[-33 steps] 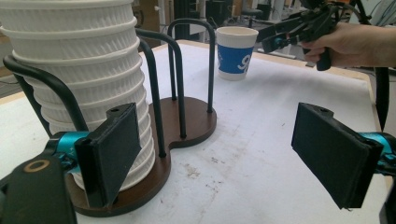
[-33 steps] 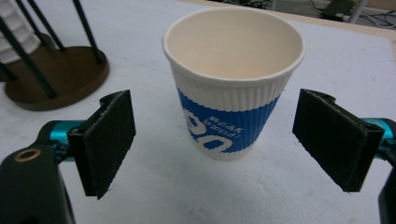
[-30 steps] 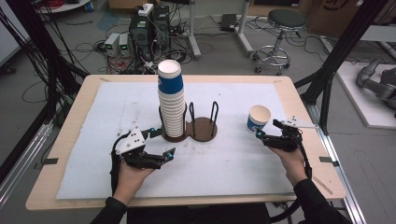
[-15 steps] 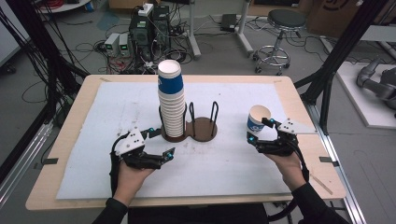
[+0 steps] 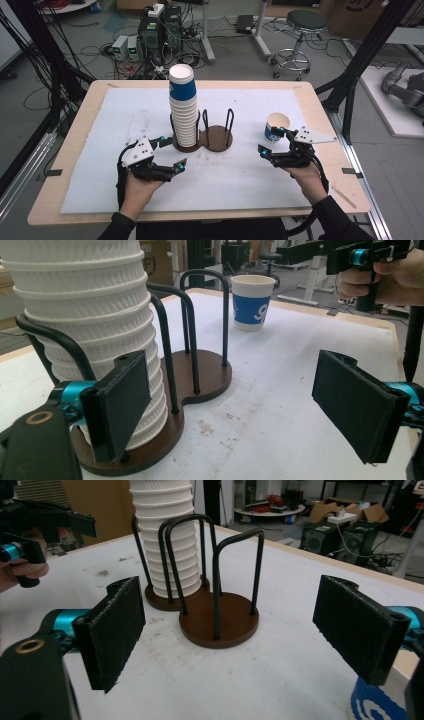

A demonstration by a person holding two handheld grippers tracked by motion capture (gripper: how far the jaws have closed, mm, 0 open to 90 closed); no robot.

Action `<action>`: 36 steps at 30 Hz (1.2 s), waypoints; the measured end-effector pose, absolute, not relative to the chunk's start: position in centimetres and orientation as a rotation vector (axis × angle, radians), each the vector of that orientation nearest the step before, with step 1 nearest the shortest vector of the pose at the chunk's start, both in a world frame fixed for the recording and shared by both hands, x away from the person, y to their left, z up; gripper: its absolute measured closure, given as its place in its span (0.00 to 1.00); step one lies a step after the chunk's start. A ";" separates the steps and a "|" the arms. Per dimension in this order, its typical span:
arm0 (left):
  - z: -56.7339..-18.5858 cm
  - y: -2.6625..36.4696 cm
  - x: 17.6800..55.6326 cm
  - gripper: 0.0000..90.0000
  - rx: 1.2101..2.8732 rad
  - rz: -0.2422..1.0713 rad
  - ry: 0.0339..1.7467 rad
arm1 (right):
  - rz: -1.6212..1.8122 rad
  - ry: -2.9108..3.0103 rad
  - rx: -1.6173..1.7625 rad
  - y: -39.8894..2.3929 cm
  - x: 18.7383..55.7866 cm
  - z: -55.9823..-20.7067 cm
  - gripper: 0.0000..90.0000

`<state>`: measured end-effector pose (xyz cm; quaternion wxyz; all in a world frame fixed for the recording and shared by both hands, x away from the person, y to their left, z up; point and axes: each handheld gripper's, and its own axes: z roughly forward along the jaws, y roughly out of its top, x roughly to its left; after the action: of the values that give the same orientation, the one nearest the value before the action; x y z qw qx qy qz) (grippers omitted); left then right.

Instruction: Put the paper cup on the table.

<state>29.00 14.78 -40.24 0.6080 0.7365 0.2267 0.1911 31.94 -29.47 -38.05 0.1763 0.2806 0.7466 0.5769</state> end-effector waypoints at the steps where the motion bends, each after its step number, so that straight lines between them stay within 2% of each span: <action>1: -40.2 14.8 29.0 0.17 1.701 0.439 0.521 | 1.640 2.117 0.789 -29.4 31.9 -38.0 0.15; 18: -39.9 15.2 28.4 0.17 1.691 0.443 0.501 | 1.694 2.195 0.671 -28.2 31.7 -37.8 0.15; 36: -40.0 15.2 28.5 0.17 1.697 0.436 0.497 | 1.674 2.201 0.711 -28.5 32.0 -38.0 0.15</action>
<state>28.52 15.25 -40.02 0.6133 0.7359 0.2156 0.1892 32.01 -28.46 -38.05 0.1428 0.2464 0.7631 0.5802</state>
